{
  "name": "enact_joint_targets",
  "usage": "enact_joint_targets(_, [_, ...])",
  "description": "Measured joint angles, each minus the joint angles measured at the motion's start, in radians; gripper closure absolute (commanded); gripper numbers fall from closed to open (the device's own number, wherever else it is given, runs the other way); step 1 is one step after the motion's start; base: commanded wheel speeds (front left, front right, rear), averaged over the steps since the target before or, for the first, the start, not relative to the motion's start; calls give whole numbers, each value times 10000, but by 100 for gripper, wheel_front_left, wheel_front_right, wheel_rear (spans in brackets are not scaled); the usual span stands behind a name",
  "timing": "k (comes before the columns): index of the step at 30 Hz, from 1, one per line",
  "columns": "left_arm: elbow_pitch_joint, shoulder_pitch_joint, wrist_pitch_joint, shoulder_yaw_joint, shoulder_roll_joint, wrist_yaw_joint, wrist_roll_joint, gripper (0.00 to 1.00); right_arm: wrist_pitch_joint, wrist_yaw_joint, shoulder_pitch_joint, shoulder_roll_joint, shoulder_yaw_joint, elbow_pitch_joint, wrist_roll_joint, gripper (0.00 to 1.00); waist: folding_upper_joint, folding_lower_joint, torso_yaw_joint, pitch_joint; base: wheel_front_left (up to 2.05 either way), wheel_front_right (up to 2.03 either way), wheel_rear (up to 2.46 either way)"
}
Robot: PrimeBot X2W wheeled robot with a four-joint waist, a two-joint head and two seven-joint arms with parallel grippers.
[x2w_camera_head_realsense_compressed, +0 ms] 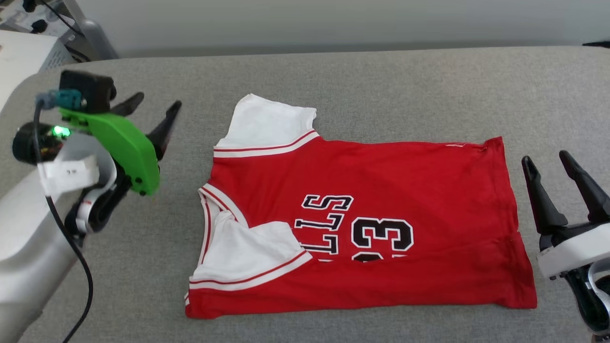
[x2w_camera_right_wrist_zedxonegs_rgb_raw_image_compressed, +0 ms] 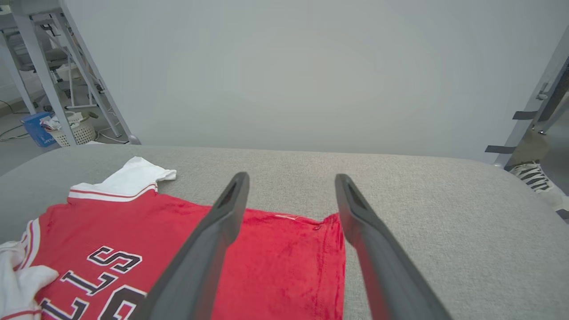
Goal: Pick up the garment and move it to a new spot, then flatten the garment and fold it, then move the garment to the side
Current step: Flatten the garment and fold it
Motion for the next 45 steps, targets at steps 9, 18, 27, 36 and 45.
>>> enact_joint_targets(9, [1802,-3285,1839,-12,-815,-857,211,0,-516,0,-550,759,21,-677,-596,0,0,0,-510,1164,0,0,0])
enact_joint_targets(18, [3971,-5661,5779,-926,-1505,-1685,-265,0,-548,0,-1554,796,623,-740,-779,0,0,1,-1118,2584,0,0,0])
enact_joint_targets(27, [5137,-6149,6778,-2023,-1871,-1958,111,0,-546,0,-2081,575,988,-522,-732,0,0,2,-1709,3689,0,0,0])
enact_joint_targets(36, [5005,-6330,6817,-2518,-1743,-2067,73,100,-639,0,-2144,297,1053,-178,-543,0,0,1,-1884,3985,0,0,0])
enact_joint_targets(45, [3971,-5791,4949,-2828,-1636,-2067,-362,100,-347,0,-3161,-1009,520,-117,-311,0,0,2,-1407,3338,0,0,0])
